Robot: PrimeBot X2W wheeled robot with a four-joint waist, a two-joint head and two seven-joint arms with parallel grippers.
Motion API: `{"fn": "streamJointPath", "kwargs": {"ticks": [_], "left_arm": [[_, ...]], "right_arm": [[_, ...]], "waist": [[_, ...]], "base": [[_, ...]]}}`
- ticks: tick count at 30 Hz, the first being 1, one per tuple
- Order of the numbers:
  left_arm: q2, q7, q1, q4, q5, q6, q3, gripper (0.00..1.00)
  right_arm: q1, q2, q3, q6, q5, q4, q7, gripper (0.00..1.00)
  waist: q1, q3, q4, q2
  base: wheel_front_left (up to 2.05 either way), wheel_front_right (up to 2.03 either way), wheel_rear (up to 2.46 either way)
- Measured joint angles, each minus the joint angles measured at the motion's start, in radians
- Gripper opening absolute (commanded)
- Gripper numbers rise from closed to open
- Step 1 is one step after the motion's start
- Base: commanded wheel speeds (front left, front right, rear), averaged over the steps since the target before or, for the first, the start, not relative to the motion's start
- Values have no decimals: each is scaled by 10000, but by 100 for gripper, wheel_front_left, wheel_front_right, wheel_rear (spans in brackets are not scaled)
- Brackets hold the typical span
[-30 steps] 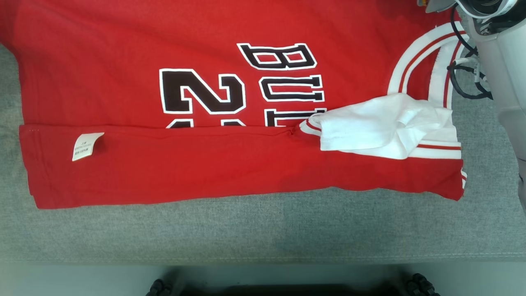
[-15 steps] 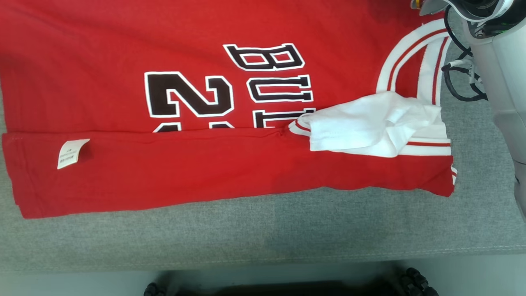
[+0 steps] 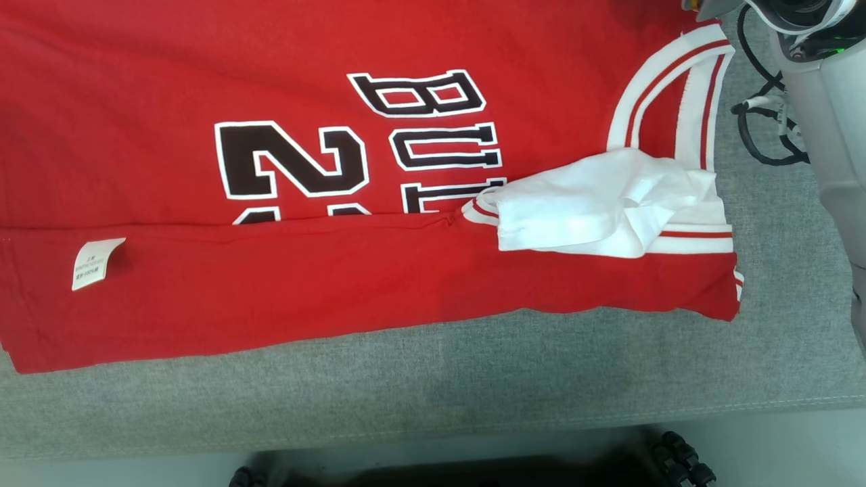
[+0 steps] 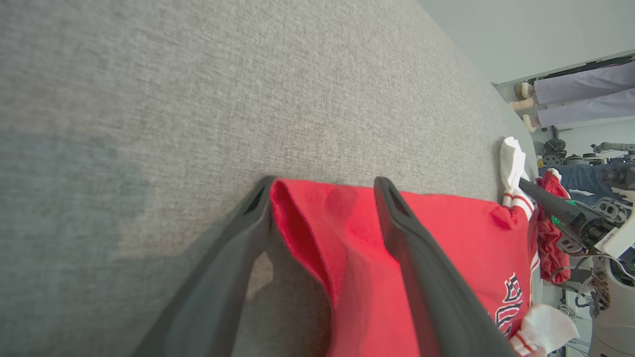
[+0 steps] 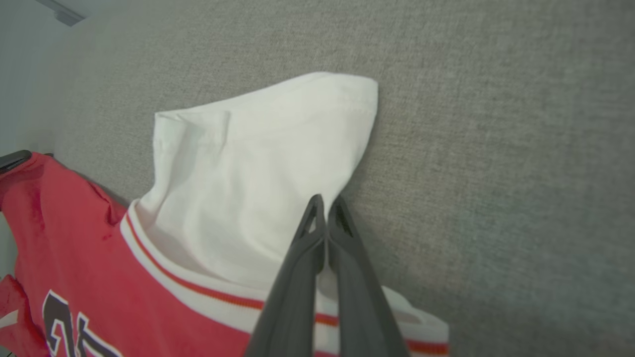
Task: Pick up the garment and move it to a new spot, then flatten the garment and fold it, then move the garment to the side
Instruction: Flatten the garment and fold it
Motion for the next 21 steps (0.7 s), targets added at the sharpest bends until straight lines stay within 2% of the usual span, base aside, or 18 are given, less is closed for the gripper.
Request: {"fn": "streamJointPath", "kwargs": {"ticks": [1, 2, 3, 11, 16, 21], "left_arm": [[2, 36, -10, 0, 0, 0, 0, 39], [4, 59, -20, 0, 0, 0, 2, 11], [2, 77, -27, 0, -4, 0, 0, 0], [-196, 138, -46, -88, -148, 2, -50, 0], [-541, -130, -46, -343, -410, 4, 128, 0], [-543, -134, -3, -477, -451, 4, 182, 0]], "right_arm": [[0, -23, -12, 0, 0, -12, 0, 0], [0, -40, -23, -2, 0, -21, 0, 0], [0, -52, -33, -6, 0, -29, 0, 0], [8, -71, -40, -6, -6, -111, -79, 0], [35, -136, -102, 6, -81, -295, -376, 0], [59, -188, -230, 94, -146, -460, -761, 0]], "waist": [[0, 6, -3, 0], [0, 11, -3, -1], [0, 14, -1, 0], [0, 12, 64, -1], [0, -12, 122, -1], [0, -27, 161, -1]], "base": [[0, 0, 0], [0, 0, 0], [0, 0, 0], [0, 0, 0], [0, 0, 0], [0, 0, 0]]}}
